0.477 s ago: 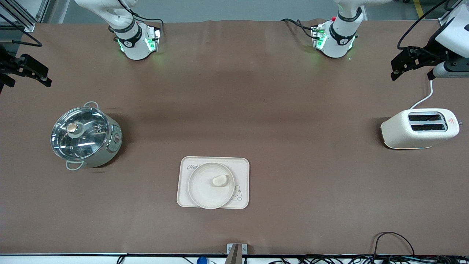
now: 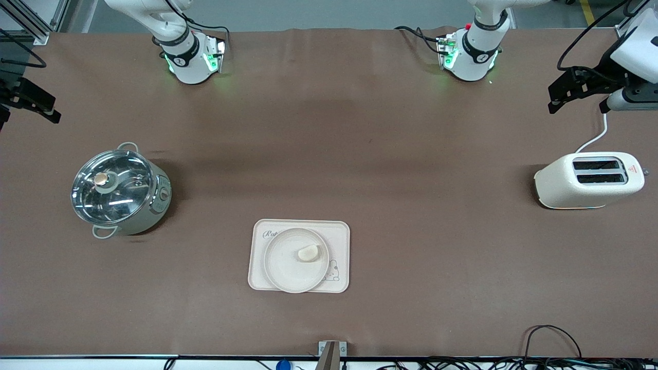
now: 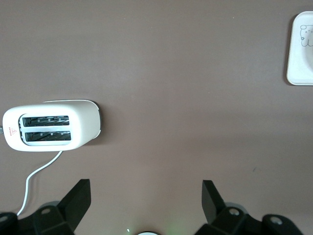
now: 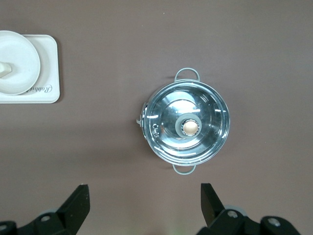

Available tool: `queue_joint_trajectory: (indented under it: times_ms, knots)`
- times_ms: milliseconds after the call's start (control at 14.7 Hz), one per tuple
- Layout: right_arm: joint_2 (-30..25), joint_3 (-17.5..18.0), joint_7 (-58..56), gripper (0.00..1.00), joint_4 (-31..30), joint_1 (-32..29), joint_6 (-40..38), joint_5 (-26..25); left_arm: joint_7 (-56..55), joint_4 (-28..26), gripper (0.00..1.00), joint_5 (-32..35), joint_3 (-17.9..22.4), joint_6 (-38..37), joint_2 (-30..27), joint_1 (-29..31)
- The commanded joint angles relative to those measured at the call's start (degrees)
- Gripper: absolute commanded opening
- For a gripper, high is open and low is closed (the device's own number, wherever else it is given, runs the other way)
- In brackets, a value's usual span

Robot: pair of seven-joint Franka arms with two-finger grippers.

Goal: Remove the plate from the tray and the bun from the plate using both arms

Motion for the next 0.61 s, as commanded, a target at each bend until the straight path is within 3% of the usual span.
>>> queue_joint_trajectory:
  times_ms: [0, 545]
  knots:
    - [-0.63, -1.23, 0.04, 1.00, -0.84, -0.21, 0.73, -0.61, 0.45, 1.55, 1.00, 0.20, -0.13, -1.08, 0.78, 0.42]
    - [-0.02, -3.26, -1.54, 1.00, -0.93, -0.04, 0.47, -0.52, 0.71, 1.55, 1.00, 0.37, -0.31, -0.82, 0.61, 0.16]
